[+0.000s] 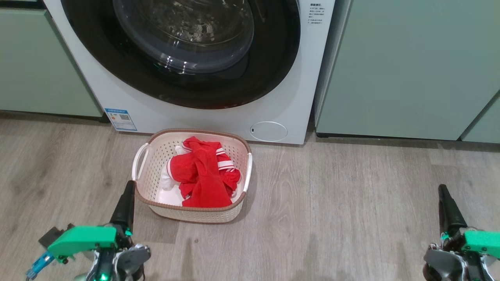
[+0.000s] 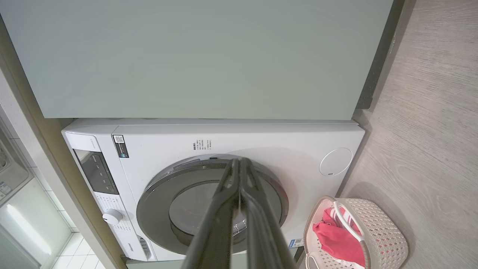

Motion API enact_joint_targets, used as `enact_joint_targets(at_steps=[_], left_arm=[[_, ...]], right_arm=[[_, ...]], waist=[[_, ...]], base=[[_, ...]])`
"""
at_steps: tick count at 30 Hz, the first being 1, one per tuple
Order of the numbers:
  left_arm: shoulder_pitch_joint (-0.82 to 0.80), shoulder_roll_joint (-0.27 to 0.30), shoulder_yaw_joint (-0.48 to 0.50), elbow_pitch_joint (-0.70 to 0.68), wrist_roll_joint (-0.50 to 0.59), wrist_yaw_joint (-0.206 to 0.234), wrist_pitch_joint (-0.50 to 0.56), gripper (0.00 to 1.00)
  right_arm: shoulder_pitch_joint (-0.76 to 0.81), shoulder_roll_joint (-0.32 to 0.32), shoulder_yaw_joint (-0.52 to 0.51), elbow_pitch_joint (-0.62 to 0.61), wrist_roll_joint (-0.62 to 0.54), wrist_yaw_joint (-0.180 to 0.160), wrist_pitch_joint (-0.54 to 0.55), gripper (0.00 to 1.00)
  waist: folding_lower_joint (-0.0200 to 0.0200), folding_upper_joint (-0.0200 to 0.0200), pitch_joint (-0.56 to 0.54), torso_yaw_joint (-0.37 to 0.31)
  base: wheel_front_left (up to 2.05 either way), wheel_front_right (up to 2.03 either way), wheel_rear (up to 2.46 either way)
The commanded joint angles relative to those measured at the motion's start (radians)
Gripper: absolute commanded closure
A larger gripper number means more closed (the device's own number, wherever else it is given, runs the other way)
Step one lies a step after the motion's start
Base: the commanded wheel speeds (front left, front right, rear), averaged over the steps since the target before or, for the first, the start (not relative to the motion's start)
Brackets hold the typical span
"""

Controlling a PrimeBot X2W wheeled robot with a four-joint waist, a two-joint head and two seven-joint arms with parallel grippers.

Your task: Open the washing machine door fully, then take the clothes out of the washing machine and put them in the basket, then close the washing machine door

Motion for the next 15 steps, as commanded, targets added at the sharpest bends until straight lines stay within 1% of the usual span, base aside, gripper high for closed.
enact_joint_targets(at_steps=[1, 15], left_arm=[[-0.055, 0.005, 0.032, -0.036, -0.005, 0.001, 0.006, 1.00], [-0.055, 0.005, 0.032, -0.036, -0.005, 0.001, 0.006, 1.00]], right_arm=[[-0.047, -0.001, 0.019, -0.042, 0.006, -0.001, 0.006, 1.00], [-0.047, -0.001, 0.019, -0.042, 0.006, -0.001, 0.006, 1.00]], waist=[[0.0000, 0.0000, 0.000, 0.000], [0.0000, 0.0000, 0.000, 0.000]], base=[[0.00, 0.00, 0.00], [0.00, 0.00, 0.00]])
